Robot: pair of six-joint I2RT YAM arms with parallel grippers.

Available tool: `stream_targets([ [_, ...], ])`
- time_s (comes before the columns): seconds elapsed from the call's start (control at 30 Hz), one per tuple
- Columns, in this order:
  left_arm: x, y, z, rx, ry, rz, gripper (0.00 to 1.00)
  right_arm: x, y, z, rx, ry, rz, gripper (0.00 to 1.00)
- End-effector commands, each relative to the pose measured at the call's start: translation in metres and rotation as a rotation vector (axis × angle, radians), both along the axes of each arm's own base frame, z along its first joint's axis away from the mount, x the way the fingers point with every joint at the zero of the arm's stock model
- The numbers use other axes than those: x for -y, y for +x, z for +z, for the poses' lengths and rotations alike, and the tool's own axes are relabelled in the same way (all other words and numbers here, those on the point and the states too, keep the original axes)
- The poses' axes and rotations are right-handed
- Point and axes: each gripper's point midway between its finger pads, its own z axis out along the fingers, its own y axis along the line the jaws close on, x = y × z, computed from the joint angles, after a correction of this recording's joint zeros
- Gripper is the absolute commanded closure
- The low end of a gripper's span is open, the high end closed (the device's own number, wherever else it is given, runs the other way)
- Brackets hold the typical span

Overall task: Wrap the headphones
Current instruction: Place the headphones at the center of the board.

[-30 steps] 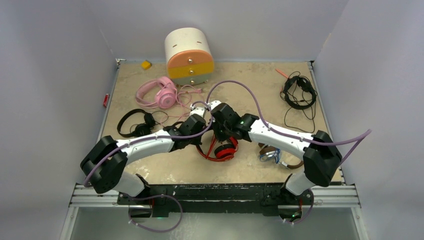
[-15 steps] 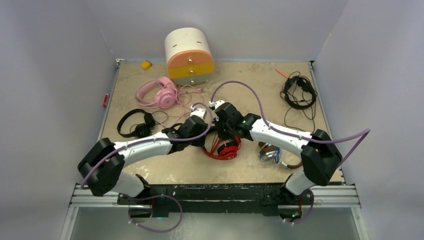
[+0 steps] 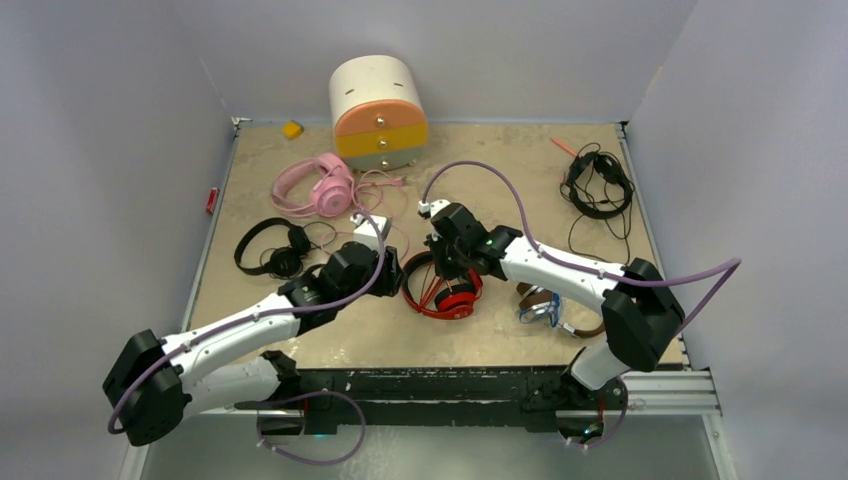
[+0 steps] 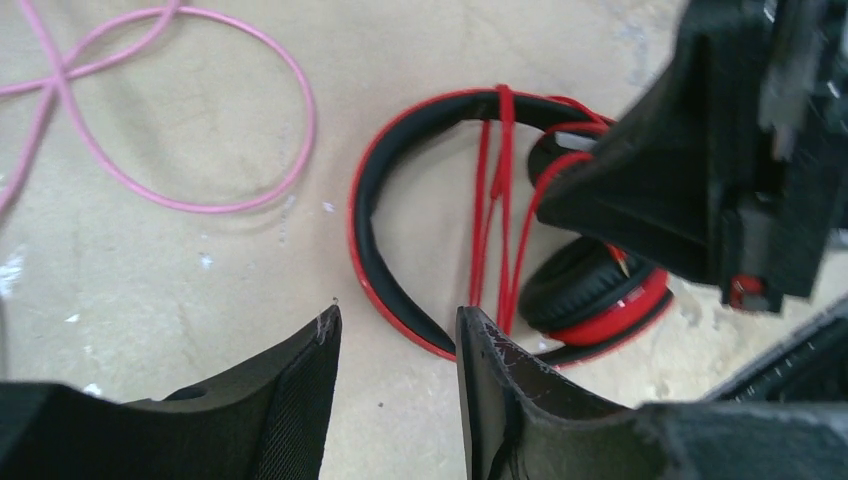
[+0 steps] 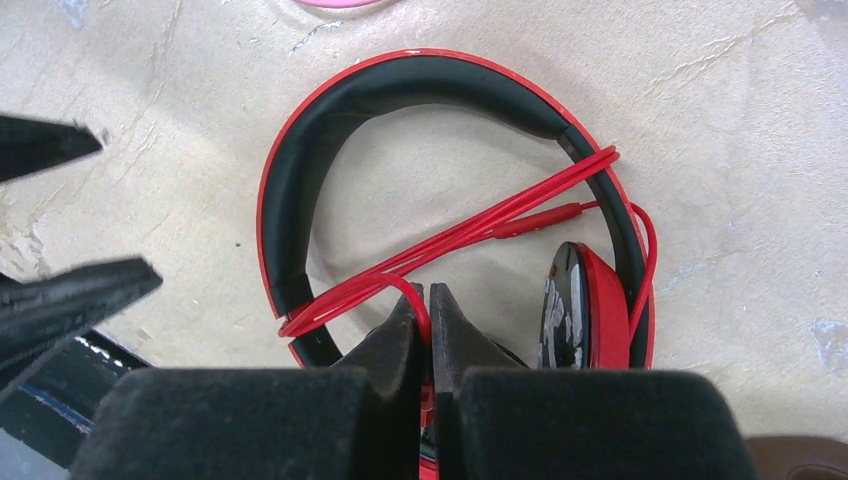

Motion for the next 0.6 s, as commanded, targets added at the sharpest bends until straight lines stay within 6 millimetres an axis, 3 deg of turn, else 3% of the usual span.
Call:
stream_targets([
  [0.0,0.03,-0.016,0.019,0.089,-0.136,-0.204,0.57,-0.005,0.007,0.019,0.032,0.038,0.0,1.0],
  [0.2,0.05,-0.023,0.021,0.133,-0.153,-0.352,0.59,-0.008,0.006,0.023,0.031,0.051,0.009,1.0],
  [0.57,0.07,-0.008,0.018,0.136,-0.137,-0.385,0.63,-0.009,0.006,0.027,0.034,0.056,0.021,1.0],
])
